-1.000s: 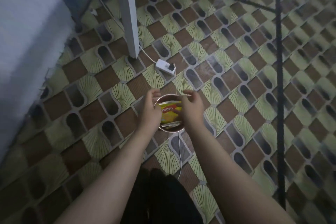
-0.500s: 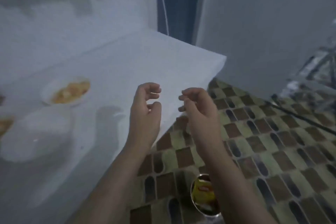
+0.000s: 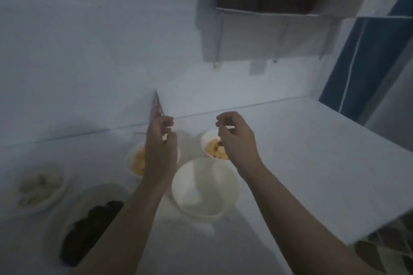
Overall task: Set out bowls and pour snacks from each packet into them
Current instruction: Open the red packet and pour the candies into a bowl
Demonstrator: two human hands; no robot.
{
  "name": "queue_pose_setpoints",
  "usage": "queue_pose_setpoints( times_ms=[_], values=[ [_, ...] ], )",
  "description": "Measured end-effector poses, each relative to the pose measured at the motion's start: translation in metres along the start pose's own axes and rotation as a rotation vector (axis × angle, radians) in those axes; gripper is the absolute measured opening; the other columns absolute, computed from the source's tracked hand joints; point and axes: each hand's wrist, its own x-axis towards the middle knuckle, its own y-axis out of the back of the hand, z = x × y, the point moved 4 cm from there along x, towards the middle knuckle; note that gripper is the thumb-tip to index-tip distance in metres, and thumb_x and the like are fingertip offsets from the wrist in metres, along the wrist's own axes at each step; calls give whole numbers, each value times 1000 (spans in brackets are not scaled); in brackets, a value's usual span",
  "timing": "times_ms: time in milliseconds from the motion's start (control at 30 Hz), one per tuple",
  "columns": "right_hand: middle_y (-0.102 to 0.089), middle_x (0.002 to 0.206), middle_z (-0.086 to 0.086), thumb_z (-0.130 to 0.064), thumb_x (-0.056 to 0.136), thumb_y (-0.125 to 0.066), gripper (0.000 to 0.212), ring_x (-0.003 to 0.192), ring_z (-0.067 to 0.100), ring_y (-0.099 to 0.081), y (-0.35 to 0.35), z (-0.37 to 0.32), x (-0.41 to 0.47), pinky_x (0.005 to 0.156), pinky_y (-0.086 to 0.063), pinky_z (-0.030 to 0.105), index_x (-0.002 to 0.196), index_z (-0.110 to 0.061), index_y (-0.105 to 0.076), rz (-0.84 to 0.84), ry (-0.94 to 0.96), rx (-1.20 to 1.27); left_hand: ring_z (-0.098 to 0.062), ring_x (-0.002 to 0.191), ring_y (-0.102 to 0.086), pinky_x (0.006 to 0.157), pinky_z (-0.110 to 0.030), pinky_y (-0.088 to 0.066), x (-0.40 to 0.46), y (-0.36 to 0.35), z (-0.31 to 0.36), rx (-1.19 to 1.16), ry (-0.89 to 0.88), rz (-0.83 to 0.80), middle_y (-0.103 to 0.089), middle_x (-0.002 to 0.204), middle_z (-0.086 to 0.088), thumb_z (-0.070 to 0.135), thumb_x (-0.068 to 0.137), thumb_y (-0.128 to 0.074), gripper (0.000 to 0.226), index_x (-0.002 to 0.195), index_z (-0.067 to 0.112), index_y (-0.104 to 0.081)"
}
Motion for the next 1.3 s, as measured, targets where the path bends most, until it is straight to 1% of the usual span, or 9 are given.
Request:
queue_pose_setpoints(
  times_ms=[167, 267, 400, 500, 733, 900, 967, 1167, 1300],
  values=[
    [-60, 100, -7, -6, 89, -49, 23, 77, 16, -57, -73, 13, 56, 76, -55, 35, 107, -16, -60, -112, 33, -88, 4, 78, -53, 59, -2, -37, 62, 22, -44, 43, 83, 18, -59, 102, 0, 2, 92, -46, 22, 108, 15, -54],
    [-59, 116, -2, -13, 92, -53, 28, 88, 14, -58, -114, 29, 86, 72, -45, 21, 120, -18, -55, -211, 41, -181, -8, 92, -53, 73, -9, -39, 99, 26, -77, 55, 173, 18, -59, 114, -1, 8, 95, -45, 20, 109, 19, -55],
    [-49, 137, 2, -33, 93, -61, 52, 125, 17, -48, -170, 59, 123, 102, -42, 34, 139, -17, -43, -377, 35, -274, -16, 112, -51, 97, -30, -40, 145, 21, -126, 108, 304, -68, -55, 122, -1, 26, 102, -41, 26, 121, 19, -55],
    [-43, 145, 8, -44, 90, -63, 68, 133, 23, -41, -202, 80, 145, 108, -39, 42, 145, -17, -35, -405, -6, -270, -16, 109, -51, 89, -24, -35, 173, 11, -151, 150, 312, -134, -56, 120, -2, 29, 103, -39, 29, 123, 15, -54],
    [-53, 134, -1, -44, 96, -54, 53, 121, 15, -52, -235, 116, 170, 96, -42, 26, 141, -20, -41, -310, 17, -180, -7, 81, -57, 62, -7, -41, 212, -23, -192, 100, 300, -271, -57, 92, 4, 31, 104, -36, 32, 111, 5, -52],
    [-60, 96, -24, -35, 102, -46, 23, 86, -10, -58, -230, 119, 168, 73, -46, 4, 123, -29, -53, -267, 31, -99, -19, 97, -69, 85, -33, -58, 222, -40, -213, 59, 358, -384, -68, 112, -8, 62, 91, -46, 63, 125, 9, -50],
    [-59, 95, -22, -32, 103, -45, 29, 81, -13, -56, -226, 113, 167, 69, -44, 1, 128, -23, -56, -231, 42, -90, -19, 99, -68, 77, -22, -57, 219, -43, -206, 73, 337, -383, -66, 115, -4, 56, 94, -46, 55, 125, 10, -52],
    [-65, 95, -24, -35, 102, -45, 27, 89, -7, -64, -197, 81, 154, 79, -54, 15, 121, -26, -62, -117, 85, 7, -15, 102, -54, 73, -14, -45, 207, -41, -157, 83, 256, -214, -48, 117, 1, 45, 93, -52, 59, 138, 9, -38],
    [-70, 104, -15, -37, 102, -46, 23, 97, 3, -66, -158, 47, 135, 85, -57, 24, 115, -28, -63, -65, 137, 81, -14, 106, -56, 89, -26, -49, 193, -43, -116, 198, 98, -164, -49, 122, -1, 84, 71, -47, 92, 134, 17, -46]
  ],
)
